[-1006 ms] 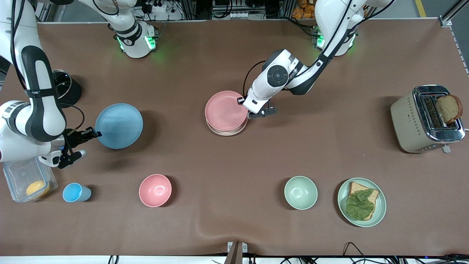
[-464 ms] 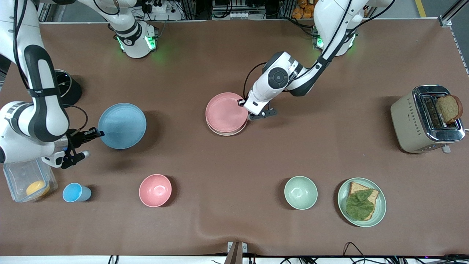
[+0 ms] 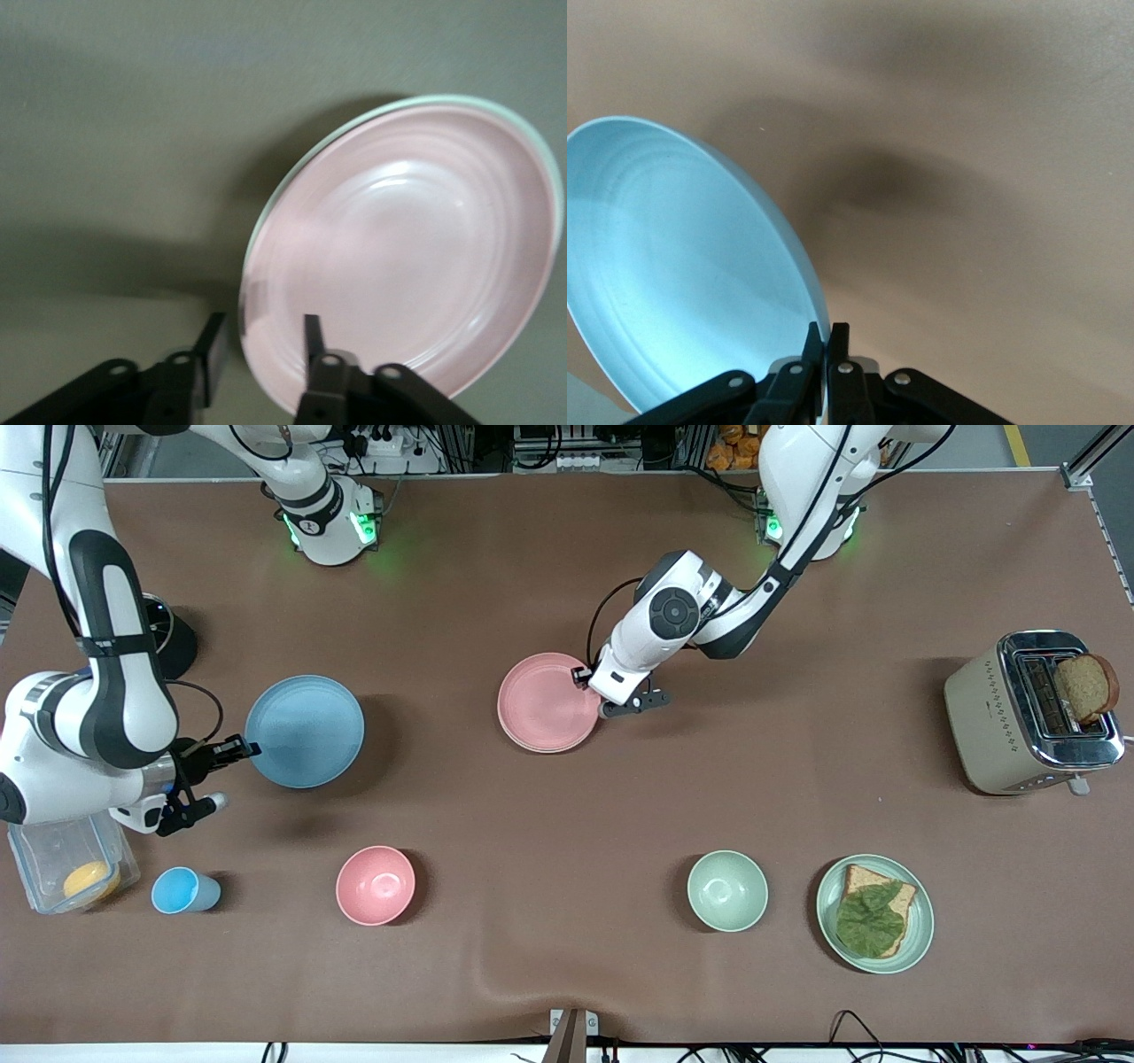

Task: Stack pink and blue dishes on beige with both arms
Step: 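Release the pink plate and raise the left gripper away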

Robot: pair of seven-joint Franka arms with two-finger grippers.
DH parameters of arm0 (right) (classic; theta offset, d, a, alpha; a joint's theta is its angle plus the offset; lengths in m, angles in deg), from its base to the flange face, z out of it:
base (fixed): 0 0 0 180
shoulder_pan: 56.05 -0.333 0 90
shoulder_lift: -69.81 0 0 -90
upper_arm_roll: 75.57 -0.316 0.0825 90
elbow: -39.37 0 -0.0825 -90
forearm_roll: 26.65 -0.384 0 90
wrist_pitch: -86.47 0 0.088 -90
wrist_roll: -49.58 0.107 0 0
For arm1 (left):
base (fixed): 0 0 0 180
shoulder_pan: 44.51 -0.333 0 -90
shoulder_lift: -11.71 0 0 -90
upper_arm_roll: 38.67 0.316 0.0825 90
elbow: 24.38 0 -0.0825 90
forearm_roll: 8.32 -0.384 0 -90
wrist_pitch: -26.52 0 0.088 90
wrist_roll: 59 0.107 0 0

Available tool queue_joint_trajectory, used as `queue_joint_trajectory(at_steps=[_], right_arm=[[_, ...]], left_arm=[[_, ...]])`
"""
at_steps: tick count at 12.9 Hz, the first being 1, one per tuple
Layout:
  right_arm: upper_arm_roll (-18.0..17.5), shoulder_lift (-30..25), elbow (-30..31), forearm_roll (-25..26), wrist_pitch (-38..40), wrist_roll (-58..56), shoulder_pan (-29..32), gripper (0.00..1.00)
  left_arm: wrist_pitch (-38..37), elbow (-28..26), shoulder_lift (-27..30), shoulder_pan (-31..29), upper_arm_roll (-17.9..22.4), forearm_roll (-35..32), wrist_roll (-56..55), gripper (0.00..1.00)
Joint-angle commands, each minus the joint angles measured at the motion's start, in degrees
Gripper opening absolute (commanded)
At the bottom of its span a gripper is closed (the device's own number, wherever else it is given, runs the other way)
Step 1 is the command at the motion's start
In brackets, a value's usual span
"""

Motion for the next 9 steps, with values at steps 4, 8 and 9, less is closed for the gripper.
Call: queue_joint_trajectory(at_steps=[4,8,9], right_arm=[[-0.10,0.38,-1.63,-5.79,2.94,9.28,-5.72,0.00],[-0.02,0.38,-1.54,-8.86,3.12,14.75,-11.70,0.00],[-0.02,0.38,-1.54,-8.87,3.21,15.19,-13.45,0.00]], left_arm=[[-5.17,0.50,15.28,-9.56,0.23,-5.60,-0.55,1.00],[-25.44,9.43,21.63,-18.63,0.14,-18.20,2.86,1.00],[-31.68,13.73,21.81,-20.82,0.14,-18.30,6.18,1.00]])
